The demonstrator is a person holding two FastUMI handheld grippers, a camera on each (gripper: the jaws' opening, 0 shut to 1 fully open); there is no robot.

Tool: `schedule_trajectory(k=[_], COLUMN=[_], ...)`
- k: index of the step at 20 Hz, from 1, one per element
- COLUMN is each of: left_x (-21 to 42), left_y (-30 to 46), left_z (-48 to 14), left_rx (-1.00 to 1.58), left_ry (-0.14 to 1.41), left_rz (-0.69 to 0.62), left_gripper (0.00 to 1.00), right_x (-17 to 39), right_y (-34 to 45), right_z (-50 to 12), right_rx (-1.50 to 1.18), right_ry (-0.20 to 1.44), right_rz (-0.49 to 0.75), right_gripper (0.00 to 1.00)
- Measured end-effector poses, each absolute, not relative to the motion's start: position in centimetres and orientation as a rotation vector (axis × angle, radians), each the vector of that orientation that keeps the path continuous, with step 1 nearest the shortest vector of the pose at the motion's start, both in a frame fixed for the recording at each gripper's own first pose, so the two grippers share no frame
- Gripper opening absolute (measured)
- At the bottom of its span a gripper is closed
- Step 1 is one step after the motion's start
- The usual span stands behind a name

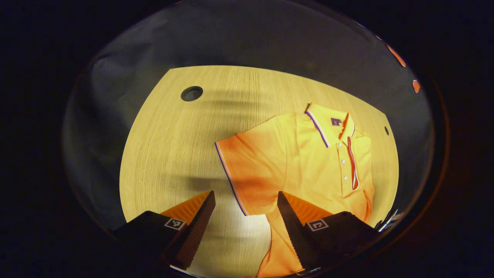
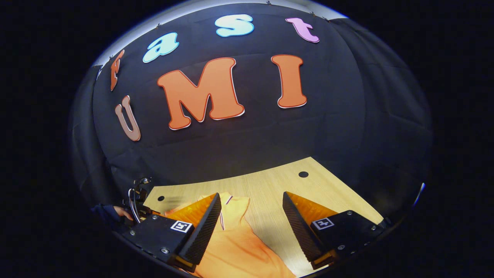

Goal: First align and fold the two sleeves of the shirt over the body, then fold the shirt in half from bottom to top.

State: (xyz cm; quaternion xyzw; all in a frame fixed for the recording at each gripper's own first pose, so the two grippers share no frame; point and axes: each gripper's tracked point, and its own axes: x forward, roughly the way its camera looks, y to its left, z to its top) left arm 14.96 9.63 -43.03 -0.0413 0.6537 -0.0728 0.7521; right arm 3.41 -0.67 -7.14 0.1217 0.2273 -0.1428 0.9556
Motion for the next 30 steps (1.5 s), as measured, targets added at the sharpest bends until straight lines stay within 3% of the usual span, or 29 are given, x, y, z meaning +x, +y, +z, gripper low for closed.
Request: schedule_trajectory(k=[8,19,21,23,25,27,30], left_x=[17.0,16.8,16.7,16.6,17.3,17.1,16.8], left_y=[8.8,8.0,7.6,7.8,7.6,7.3,6.5], left_z=[-45.8,-47.6,-48.2,-48.0,-47.8,-47.9,-47.4], left_rx=[-0.226,-0.061,-0.053,-0.049,-0.063,-0.073,-0.119], left_ry=[1.582,1.707,1.705,1.714,1.691,1.685,1.665], left_rz=[-0.159,-0.023,-0.033,-0.040,-0.051,-0.043,-0.086], left_gripper=[0.96,0.96,0.87,0.62,0.60,0.10,0.10], right_x=[-0.2,-0.4,0.2,0.6,1.0,1.6,2.4], right_y=[-0.8,-2.9,-3.3,-4.2,-4.9,-5.4,-6.1], right_z=[-7.2,-10.1,-10.7,-11.8,-12.1,-12.4,-12.7], right_rx=[0.242,0.299,0.313,0.304,0.311,0.332,0.326], right_ry=[0.468,0.485,0.489,0.517,0.525,0.528,0.535], right_rz=[-0.312,-0.279,-0.260,-0.242,-0.229,-0.217,-0.198], right_gripper=[0.97,0.97,0.97,0.97,0.97,0.97,0.97])
